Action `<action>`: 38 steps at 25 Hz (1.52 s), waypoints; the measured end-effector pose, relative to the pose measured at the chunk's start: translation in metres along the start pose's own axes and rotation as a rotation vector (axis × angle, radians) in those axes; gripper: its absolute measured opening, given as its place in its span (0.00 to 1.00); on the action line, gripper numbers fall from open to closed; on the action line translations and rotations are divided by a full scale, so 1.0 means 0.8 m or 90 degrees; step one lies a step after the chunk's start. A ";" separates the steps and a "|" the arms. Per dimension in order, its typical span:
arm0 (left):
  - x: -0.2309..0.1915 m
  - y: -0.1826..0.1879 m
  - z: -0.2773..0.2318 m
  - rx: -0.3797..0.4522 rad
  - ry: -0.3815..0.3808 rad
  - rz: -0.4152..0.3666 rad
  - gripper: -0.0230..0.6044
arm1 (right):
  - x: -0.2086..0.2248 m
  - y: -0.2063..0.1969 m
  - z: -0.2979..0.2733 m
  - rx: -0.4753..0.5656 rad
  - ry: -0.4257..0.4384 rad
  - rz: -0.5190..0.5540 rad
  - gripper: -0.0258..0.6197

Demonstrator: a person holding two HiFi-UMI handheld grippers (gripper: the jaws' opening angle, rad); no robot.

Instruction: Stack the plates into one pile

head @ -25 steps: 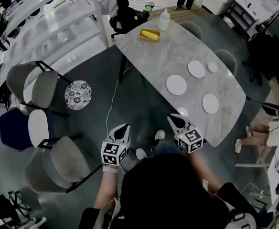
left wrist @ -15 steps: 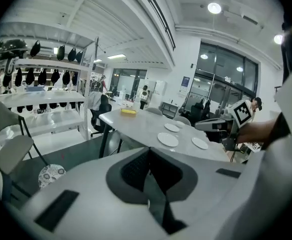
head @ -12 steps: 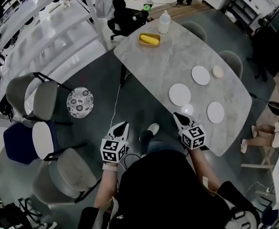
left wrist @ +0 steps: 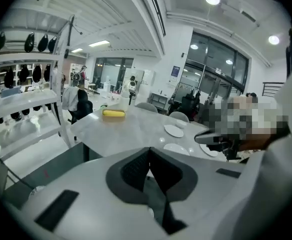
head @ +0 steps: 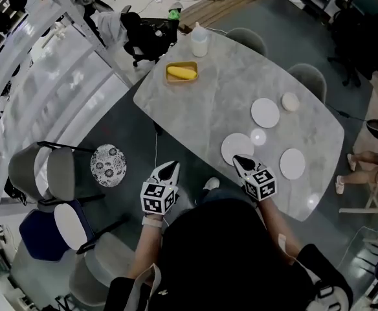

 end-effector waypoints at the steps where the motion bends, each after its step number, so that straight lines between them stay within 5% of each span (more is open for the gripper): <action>1: -0.002 0.005 -0.017 -0.008 -0.011 -0.006 0.05 | 0.008 -0.004 -0.005 -0.008 -0.004 -0.001 0.07; 11: 0.032 0.023 -0.156 -0.096 -0.130 -0.057 0.05 | 0.075 -0.039 -0.020 -0.047 -0.068 -0.069 0.07; 20: 0.059 0.022 -0.247 -0.201 -0.265 -0.102 0.05 | 0.115 -0.061 -0.019 -0.060 -0.179 -0.175 0.07; 31: 0.076 -0.005 -0.323 -0.337 -0.439 -0.204 0.05 | 0.129 -0.119 -0.031 -0.102 -0.309 -0.293 0.07; 38: 0.086 -0.032 -0.357 -0.396 -0.501 -0.233 0.08 | 0.132 -0.152 -0.035 -0.124 -0.370 -0.349 0.07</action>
Point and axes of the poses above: the fingertips, and each gripper's own axes: z backward along the fingers, x to its right, y out of its top, the point moved 3 cm from there along z, backward along the fingers, and after that the axes turned 7 degrees about x, right-handed, at the moved point
